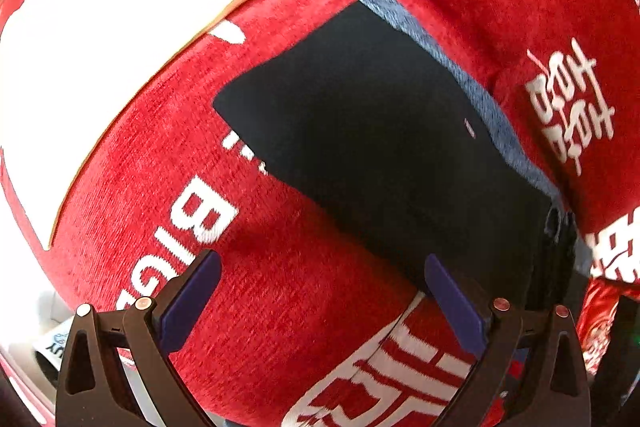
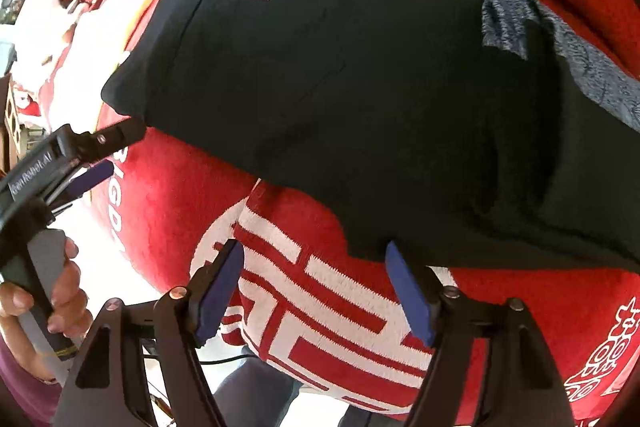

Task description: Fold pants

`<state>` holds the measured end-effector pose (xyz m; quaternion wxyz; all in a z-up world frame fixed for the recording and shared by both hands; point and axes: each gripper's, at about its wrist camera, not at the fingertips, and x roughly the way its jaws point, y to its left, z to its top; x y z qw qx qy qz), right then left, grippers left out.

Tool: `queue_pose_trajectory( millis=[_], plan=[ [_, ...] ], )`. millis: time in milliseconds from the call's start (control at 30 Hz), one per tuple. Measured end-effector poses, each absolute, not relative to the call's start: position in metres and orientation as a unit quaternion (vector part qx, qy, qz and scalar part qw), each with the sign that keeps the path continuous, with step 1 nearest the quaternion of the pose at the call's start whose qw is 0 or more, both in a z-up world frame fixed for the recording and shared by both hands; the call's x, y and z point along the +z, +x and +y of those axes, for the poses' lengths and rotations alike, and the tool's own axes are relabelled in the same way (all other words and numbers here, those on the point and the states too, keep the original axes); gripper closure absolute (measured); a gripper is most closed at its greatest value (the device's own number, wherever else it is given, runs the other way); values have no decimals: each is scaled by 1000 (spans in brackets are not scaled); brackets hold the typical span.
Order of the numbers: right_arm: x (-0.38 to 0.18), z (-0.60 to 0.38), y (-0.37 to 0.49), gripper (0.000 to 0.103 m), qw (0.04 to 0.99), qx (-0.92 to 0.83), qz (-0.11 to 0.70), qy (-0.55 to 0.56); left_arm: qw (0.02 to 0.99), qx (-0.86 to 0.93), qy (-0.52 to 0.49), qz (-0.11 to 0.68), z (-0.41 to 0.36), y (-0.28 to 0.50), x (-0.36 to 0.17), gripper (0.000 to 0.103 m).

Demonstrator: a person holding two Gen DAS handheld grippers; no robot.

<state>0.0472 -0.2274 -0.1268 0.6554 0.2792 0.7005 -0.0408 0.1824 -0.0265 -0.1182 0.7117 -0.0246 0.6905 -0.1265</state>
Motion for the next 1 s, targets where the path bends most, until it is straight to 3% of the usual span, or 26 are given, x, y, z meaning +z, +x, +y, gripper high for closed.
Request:
queue_pose_trajectory(
  millis=[1000],
  plan=[
    [-135, -228, 52, 20, 651, -34, 702, 288, 721, -137, -121, 669, -9, 205, -133, 1]
  ],
)
